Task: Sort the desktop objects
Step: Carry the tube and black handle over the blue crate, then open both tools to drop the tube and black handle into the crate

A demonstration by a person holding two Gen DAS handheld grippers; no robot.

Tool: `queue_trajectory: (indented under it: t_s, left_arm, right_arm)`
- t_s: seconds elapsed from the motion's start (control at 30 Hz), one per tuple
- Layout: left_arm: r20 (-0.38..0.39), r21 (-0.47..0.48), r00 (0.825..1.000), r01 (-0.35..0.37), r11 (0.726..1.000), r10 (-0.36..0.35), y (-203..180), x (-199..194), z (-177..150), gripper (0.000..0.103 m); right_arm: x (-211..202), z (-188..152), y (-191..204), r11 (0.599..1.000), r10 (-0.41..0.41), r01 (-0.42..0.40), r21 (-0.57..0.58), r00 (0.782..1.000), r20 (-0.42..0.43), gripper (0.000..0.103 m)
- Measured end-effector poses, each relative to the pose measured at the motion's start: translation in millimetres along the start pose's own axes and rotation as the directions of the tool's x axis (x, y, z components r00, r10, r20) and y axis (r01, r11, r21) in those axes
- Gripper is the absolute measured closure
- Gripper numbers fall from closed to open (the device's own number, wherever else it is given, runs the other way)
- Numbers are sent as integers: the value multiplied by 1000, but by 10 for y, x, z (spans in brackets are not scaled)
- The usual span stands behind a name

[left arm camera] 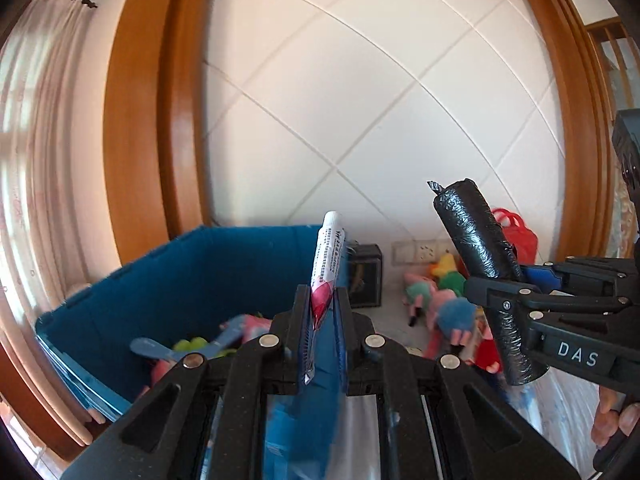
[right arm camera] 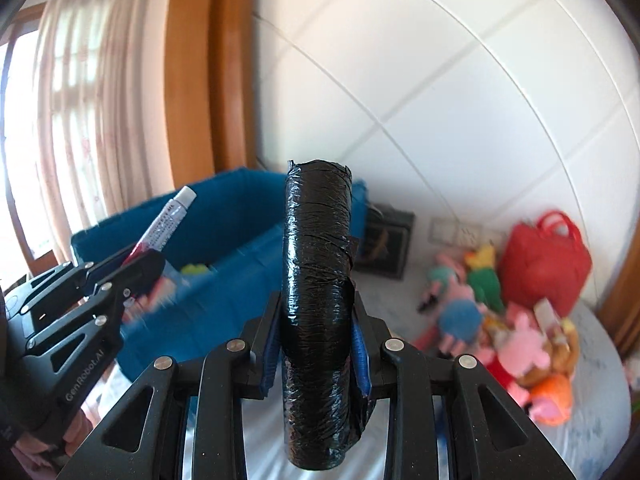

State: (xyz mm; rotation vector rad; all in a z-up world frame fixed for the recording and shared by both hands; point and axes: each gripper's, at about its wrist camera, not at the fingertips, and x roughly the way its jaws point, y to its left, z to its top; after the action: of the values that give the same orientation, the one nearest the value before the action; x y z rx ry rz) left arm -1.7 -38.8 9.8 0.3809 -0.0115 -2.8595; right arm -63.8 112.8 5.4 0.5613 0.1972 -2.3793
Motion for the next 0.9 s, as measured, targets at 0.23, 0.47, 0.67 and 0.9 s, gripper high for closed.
queue_trajectory:
  t_s: [0.23, 0.47, 0.67, 0.9]
  left_arm:
    - [18, -18, 997, -79, 997, 80, 806, 133, 99, 92]
    - [-75, -61, 984, -169, 984, 164, 1600, 574, 72, 92]
    - [-188, -58, 964, -204, 977, 190, 1990, 886, -37, 92]
    - [-196, -58, 966, -182, 982, 167, 2086, 971, -77, 92]
  right_arm:
    - [354, 422, 714, 999, 48, -47, -20, 998, 39, 73]
    - [831, 593, 1241, 997, 78, -79, -26, 997, -23, 73]
    - [1207, 571, 1561, 997, 54, -60, -49, 991, -118, 73]
    - [1386, 520, 1696, 997, 8, -21, -80, 987, -158, 73]
